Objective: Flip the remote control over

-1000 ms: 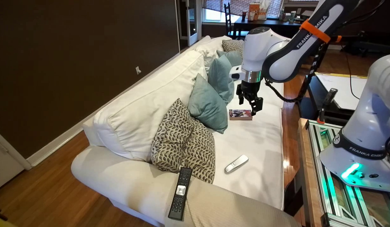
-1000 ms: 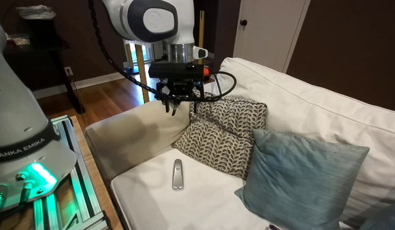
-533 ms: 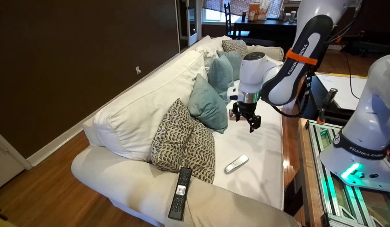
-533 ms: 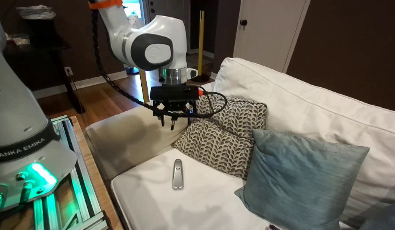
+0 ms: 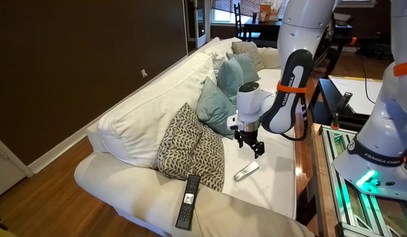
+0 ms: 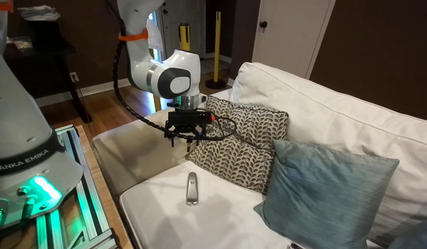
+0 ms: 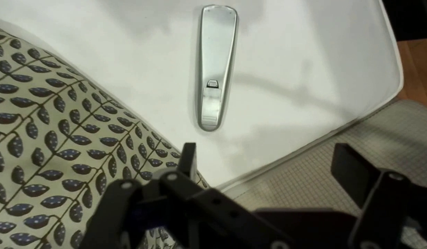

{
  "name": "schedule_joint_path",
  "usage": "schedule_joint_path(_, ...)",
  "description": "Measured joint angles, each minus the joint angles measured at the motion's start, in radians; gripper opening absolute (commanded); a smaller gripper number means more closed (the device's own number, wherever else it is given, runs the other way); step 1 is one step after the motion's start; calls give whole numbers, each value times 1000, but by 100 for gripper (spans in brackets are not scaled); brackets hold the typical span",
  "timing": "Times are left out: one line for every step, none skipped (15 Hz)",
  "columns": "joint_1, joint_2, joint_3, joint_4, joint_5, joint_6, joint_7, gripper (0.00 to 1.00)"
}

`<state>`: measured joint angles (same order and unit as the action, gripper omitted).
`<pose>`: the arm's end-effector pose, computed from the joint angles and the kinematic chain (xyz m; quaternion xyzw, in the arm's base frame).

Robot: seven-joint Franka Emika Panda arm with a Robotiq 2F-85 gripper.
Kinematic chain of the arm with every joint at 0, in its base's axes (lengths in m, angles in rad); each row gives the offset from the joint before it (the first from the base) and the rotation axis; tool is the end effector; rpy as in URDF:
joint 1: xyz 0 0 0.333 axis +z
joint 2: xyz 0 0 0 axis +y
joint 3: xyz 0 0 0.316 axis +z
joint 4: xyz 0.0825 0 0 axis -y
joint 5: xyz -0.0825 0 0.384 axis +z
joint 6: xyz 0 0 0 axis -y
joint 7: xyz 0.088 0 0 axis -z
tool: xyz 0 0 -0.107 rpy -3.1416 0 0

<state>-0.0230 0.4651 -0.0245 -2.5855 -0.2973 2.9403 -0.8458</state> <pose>0.4057 -0.0019 0.0871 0.8522 0.5196 -0.0615 0.0006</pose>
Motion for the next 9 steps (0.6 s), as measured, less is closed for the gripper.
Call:
schedule_joint_path(3,38,9,26,0,-3,1,100)
schedule_joint_path(7,73,13,52,0,-6,3,100)
schedule_joint_path(11,100,15,76,-1,-9,5,100)
schedule_joint_path(14,118,15,92,-1,-10,7,100)
schedule_joint_path(15,128,15,101,-1,-11,8,100)
schedule_joint_path(15,132,15,105,-1,-12,8,100)
schedule_joint_path(15,132,15,106,-1,-12,8,100)
schedule_joint_path(14,132,16,106,-1,-12,8,100)
schedule_joint_path(9,133,21,106,-1,-12,8,100)
